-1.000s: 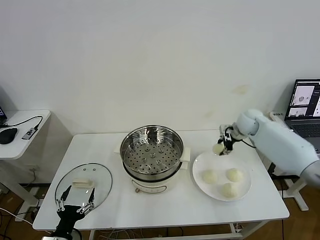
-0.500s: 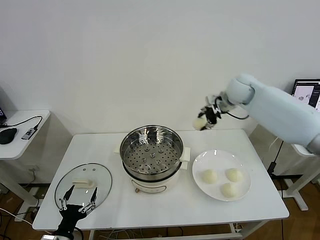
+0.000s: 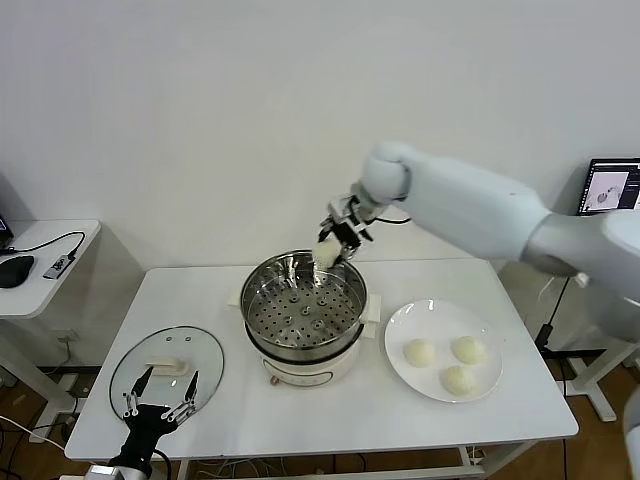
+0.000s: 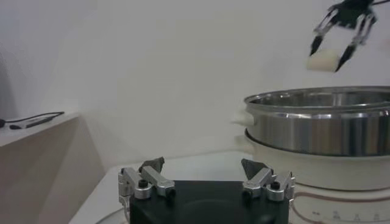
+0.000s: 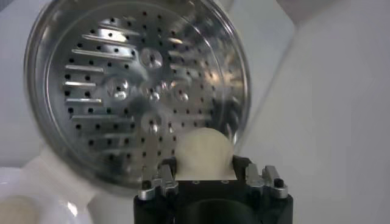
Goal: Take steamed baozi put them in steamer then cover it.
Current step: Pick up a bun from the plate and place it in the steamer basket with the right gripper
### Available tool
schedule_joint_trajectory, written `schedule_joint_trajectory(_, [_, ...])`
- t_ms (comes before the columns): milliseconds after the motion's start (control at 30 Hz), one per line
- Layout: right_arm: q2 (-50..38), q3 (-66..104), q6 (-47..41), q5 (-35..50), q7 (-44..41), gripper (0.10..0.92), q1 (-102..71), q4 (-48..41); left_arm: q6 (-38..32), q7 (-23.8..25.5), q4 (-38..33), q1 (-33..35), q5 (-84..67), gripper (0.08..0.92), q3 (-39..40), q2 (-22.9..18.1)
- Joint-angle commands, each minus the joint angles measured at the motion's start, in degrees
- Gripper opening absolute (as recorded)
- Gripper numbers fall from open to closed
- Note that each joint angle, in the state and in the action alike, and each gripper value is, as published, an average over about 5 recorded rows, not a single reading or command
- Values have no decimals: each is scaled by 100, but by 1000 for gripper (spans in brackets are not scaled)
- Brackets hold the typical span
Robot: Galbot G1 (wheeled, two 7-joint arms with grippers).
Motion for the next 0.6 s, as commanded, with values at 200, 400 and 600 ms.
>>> schedule_joint_trajectory(200, [957,-229,2009,-1529,316,585,-423,-1027,-2,3,11,-15,7,823,-14,-25])
schedule_joint_trajectory(400, [1126,-34,2353,-2174,498,588,-501,-1422,5,5,11,-72,56,823,12,-64])
schedule_joint_trajectory(600, [1220,142,2518,-2604,603,594,-594,-1712,-6,9,16,-53,58,823,9,-71])
